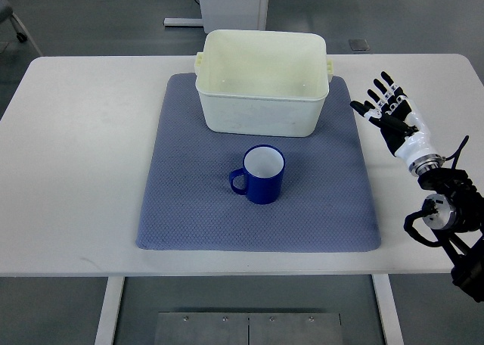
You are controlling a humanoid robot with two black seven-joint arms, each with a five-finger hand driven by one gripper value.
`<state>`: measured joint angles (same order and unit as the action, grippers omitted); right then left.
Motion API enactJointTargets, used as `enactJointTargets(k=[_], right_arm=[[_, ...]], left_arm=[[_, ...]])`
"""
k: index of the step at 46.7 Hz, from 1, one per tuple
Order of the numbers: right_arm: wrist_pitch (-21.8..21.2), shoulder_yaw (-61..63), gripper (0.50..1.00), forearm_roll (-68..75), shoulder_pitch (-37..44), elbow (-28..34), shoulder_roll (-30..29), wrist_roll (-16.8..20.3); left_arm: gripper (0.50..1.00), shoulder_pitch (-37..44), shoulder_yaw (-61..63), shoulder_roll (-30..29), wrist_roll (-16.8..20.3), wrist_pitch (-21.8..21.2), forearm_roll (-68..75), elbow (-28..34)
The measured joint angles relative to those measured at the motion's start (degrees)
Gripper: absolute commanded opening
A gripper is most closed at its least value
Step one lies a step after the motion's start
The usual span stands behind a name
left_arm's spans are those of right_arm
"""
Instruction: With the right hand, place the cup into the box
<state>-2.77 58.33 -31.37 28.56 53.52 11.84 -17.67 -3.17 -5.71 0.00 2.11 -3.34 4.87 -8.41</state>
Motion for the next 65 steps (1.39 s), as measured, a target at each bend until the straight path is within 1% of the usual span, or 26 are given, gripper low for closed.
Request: enactJointTargets(k=[18, 29, 43, 56, 65], right_arm=[[0.0, -2.3, 1.0, 0.0, 0.8, -0.1, 0.3, -0.1], [0.3, -2.0, 1.0, 1.4, 0.8, -0.1, 0.1, -3.5], [0.0, -1.9, 0.998, 1.6, 2.5, 1.2, 2.9, -3.1], [-0.2, -1.9, 0.993, 1.6, 6.1, 6.7, 6.6, -0.4], [-0.3, -2.6, 0.993, 1.5, 7.3, 12.5, 8.4, 0.3]], left_arm=[[1.0, 0.0, 0.0, 0.0, 0.0, 0.0, 0.0, 0.0], [1.0, 0.0, 0.0, 0.0, 0.0, 0.0, 0.0, 0.0], [1.0, 0.0, 0.0, 0.0, 0.0, 0.0, 0.0, 0.0], [1.0, 0.0, 0.0, 0.0, 0.0, 0.0, 0.0, 0.0], [1.0, 0.0, 0.0, 0.0, 0.0, 0.0, 0.0, 0.0]])
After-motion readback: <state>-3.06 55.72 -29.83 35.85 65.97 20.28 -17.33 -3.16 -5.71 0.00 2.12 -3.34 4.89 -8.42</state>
